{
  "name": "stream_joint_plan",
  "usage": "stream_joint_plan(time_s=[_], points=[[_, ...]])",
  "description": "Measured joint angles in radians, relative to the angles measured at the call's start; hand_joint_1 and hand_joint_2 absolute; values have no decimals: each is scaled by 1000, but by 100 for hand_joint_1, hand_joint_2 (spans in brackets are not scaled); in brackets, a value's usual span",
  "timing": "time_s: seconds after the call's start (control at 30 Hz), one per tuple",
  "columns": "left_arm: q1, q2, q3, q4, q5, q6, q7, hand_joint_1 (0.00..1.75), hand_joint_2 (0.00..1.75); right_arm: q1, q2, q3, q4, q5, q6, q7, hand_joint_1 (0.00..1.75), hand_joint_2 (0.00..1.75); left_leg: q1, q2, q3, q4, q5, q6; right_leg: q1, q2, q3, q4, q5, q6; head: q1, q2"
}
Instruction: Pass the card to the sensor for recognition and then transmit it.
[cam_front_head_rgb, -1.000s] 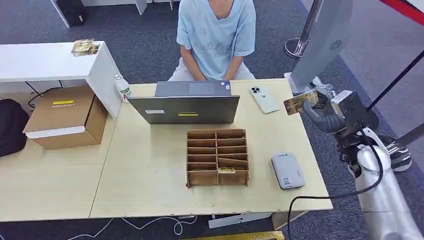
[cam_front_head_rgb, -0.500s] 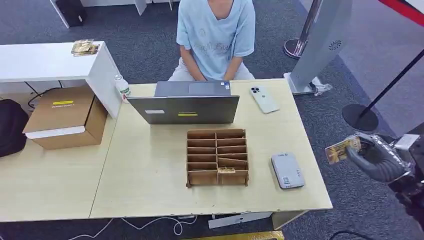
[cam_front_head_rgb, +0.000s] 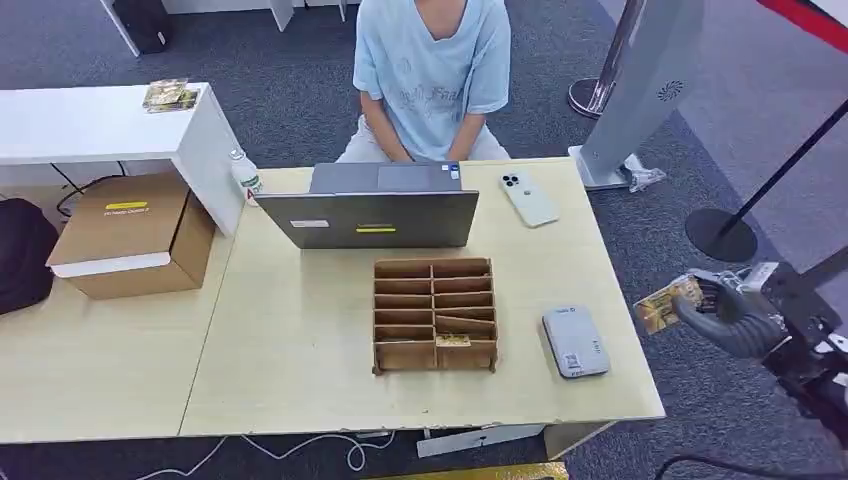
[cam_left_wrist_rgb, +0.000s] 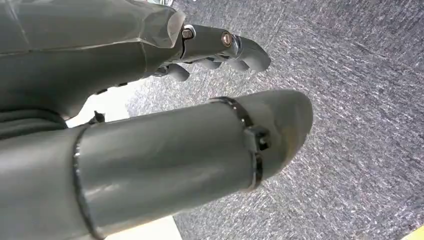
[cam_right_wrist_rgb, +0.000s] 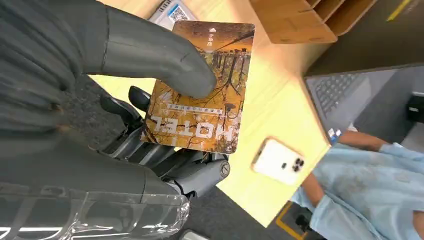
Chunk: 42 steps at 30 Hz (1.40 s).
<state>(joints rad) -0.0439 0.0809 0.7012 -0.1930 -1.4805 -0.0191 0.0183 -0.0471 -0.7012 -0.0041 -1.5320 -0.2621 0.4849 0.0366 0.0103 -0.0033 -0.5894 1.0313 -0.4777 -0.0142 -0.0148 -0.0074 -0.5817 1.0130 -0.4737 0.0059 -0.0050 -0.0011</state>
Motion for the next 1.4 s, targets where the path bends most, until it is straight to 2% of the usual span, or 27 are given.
stream_joint_plan(time_s=[0.23, 0.73, 1.4], points=[[-1, 0, 0, 0, -2, 0, -8, 0, 0, -10, 1, 54, 52, 34, -50, 0, 175, 175, 0, 0, 0, 0, 0, 0, 0, 0, 0, 0, 0, 0, 0, 0], [-7, 0, 0, 0, -2, 0, -8, 0, 0, -94, 34, 146, 254, 90, -89, -18, 175, 175, 0, 0, 0, 0, 0, 0, 0, 0, 0, 0, 0, 0, 0, 0], [-11, 0, 0, 0, -1, -8, 2, 0, 0, -262, 104, 246, 443, 187, -92, -35, 175, 175, 0, 0, 0, 0, 1, 0, 0, 0, 0, 0, 0, 0, 0, 0]])
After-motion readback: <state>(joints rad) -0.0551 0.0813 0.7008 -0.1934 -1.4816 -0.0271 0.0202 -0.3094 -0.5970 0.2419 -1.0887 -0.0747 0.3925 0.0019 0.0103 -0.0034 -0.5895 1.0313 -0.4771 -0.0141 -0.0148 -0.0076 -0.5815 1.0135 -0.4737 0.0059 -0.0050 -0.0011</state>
